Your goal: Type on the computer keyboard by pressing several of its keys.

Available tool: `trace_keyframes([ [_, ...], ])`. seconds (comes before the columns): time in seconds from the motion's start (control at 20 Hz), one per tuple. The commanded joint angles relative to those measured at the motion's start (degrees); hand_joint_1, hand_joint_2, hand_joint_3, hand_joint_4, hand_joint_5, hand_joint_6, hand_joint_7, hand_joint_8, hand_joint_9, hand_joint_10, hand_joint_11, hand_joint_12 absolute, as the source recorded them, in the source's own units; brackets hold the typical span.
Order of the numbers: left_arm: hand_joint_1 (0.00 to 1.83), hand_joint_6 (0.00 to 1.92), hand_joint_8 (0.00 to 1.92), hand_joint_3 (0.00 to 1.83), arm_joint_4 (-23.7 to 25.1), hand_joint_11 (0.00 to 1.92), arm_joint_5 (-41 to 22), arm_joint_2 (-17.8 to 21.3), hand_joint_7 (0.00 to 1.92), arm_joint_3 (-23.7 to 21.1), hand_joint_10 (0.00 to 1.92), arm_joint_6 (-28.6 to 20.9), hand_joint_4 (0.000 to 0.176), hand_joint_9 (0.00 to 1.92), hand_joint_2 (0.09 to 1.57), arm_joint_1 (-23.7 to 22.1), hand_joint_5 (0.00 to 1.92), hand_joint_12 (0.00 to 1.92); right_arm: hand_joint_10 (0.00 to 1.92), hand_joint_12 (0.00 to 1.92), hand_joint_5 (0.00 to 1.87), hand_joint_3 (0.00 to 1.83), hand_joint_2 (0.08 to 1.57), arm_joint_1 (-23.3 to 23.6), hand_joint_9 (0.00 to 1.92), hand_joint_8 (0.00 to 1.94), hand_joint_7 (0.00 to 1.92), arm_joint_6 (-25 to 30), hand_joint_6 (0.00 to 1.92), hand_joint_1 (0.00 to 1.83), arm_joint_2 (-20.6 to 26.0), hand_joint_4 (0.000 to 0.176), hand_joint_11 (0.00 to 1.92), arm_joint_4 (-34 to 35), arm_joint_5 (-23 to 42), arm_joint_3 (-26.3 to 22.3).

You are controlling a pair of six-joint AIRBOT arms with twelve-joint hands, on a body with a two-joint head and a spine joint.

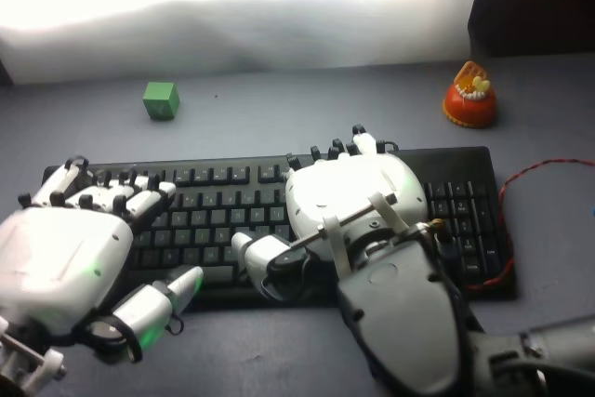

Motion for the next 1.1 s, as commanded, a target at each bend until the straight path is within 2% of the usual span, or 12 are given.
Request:
trace_keyframes([
  [0.0,0.25,0.02,0.01,0.00,3.1,0.00,-7.3,-0.9,0.40,0.7,0.03,-0.8,0.017,0.42,1.32,0.3,0.40,1.09,0.04,0.94,0.44,0.00,1.20,0.6,0.37,0.00,0.41,1.0,0.04,0.04,-0.3,0.000,0.00,-5.8,1.4,0.8],
  [0.1,0.21,0.01,0.01,0.00,3.1,0.00,-8.7,-2.9,0.41,2.1,0.03,-1.5,0.018,0.43,1.32,0.8,0.40,1.10,0.04,1.07,0.44,0.00,1.20,0.4,0.39,0.01,0.45,1.7,0.03,0.04,-1.3,0.000,0.00,-5.8,0.3,2.3],
  [0.2,0.21,0.01,0.00,0.00,3.1,0.00,-9.2,-4.8,0.42,3.5,0.02,-1.7,0.018,0.43,1.32,1.2,0.39,1.08,0.04,1.11,0.45,0.00,1.21,0.1,0.41,0.01,0.47,1.7,0.03,0.06,-2.7,0.000,0.00,-5.8,0.1,3.7],
  [0.3,0.27,0.00,0.00,0.00,3.4,0.00,-9.8,-6.6,0.42,5.1,0.02,-2.1,0.014,0.44,1.31,2.1,0.39,1.10,0.05,1.13,0.47,0.01,1.23,-0.3,0.43,0.02,0.50,1.7,0.04,0.23,-4.6,0.000,0.00,-5.8,0.4,5.6],
  [0.35,0.28,0.01,0.00,0.00,3.6,0.00,-9.9,-7.0,0.42,5.6,0.02,-2.4,0.011,0.44,1.31,2.3,0.40,1.10,0.04,1.15,0.47,0.01,1.24,-0.5,0.43,0.02,0.51,1.7,0.03,0.34,-5.1,0.000,0.00,-5.8,0.4,6.1],
  [0.5,0.26,0.01,0.00,0.00,4.4,0.00,-9.9,-7.8,0.40,7.0,0.01,-2.8,0.011,0.42,1.31,2.9,0.40,1.11,0.03,1.14,0.47,0.02,1.29,-1.0,0.44,0.00,0.50,1.1,0.03,0.36,-6.2,0.000,0.00,-5.8,0.7,6.9],
  [0.7,0.30,0.01,0.01,0.00,4.5,0.00,-9.9,-8.1,0.41,7.7,0.01,-3.1,0.007,0.44,1.30,3.8,0.40,1.09,0.03,1.13,0.48,0.02,1.33,-1.3,0.45,0.01,0.51,1.4,0.02,0.53,-6.8,0.000,0.00,-5.9,0.3,7.3],
  [0.85,0.26,0.01,0.01,0.00,4.5,0.00,-9.9,-8.7,0.41,8.2,0.01,-3.3,0.014,0.43,1.31,4.0,0.39,1.09,0.02,1.10,0.45,0.01,1.34,-1.6,0.43,0.00,0.49,1.6,0.01,0.50,-7.6,0.000,0.00,-5.9,0.7,8.0],
  [0.9,0.26,0.01,0.01,0.00,4.5,0.00,-9.9,-8.7,0.42,8.3,0.01,-3.3,0.012,0.44,1.31,4.0,0.40,1.08,0.01,1.09,0.45,0.01,1.34,-1.7,0.43,0.00,0.48,1.8,0.01,0.48,-7.7,0.000,0.00,-5.9,1.0,8.0],
  [1.0,0.25,0.02,0.00,0.00,4.5,0.00,-9.9,-8.7,0.41,8.3,0.00,-3.3,0.000,0.43,1.32,4.1,0.45,1.07,0.01,1.05,0.53,0.02,1.37,-1.8,0.42,0.00,0.49,2.6,0.04,0.41,-7.9,0.000,0.00,-5.9,1.4,8.0],
  [1.05,0.23,0.05,0.00,0.00,4.5,0.00,-9.9,-8.7,0.41,8.3,0.00,-3.3,0.000,0.40,1.32,4.1,0.53,1.01,0.01,1.03,0.67,0.01,1.37,-1.8,0.42,0.01,0.51,2.6,0.09,0.43,-8.0,0.000,0.00,-5.9,1.7,8.0],
])
